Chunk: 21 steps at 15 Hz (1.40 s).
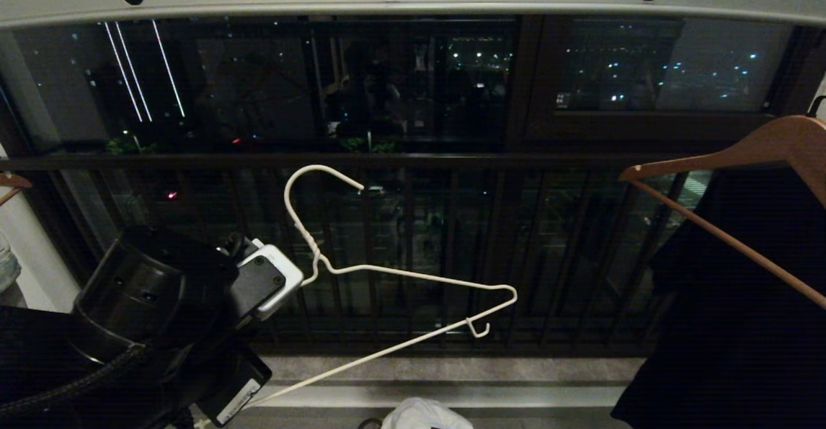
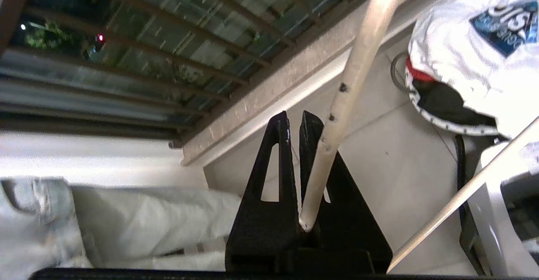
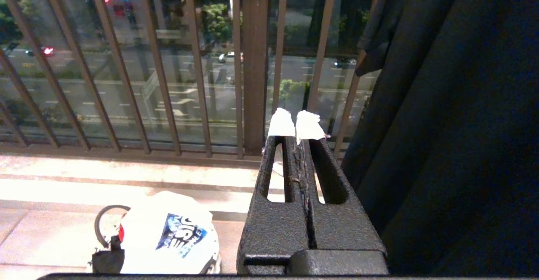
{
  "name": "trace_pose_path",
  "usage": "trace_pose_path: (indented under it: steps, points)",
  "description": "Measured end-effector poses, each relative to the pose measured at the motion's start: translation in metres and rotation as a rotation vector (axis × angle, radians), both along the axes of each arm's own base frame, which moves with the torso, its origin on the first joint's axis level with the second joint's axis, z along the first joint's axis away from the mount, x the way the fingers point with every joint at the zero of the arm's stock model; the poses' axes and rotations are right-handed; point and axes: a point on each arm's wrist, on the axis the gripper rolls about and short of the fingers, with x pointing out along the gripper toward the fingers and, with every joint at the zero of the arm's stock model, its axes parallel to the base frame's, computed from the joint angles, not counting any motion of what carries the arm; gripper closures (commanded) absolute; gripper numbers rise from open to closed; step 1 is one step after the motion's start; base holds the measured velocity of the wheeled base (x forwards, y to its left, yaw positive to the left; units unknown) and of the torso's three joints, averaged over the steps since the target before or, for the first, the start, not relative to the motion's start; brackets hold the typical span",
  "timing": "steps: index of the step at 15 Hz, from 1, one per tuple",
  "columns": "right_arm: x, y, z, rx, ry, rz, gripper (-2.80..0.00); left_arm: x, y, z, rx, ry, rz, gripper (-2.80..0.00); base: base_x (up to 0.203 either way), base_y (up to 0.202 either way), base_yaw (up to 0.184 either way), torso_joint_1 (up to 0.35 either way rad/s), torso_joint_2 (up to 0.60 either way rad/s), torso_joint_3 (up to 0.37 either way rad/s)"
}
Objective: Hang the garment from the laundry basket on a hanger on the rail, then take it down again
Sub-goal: Pick up clothes from the basket
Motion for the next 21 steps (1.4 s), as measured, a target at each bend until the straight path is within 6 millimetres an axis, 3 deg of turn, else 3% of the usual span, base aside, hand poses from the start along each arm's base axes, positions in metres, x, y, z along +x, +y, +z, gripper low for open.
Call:
trace_pose_path:
  steps: [5, 21]
  points:
    - [0.0, 0.0, 0.0, 0.0, 0.0, 0.0, 0.0, 0.012, -0.013, -0.015, 0.02, 0.001, -0.017, 0.0, 0.0, 0.0, 0.0, 0.0, 0.0, 0.0]
    - [0.0, 0.0, 0.0, 0.0, 0.0, 0.0, 0.0, 0.003, -0.007, -0.006, 0.001, -0.015, -0.078, 0.0, 0.0, 0.0, 0.0, -0.007, 0.02, 0.008]
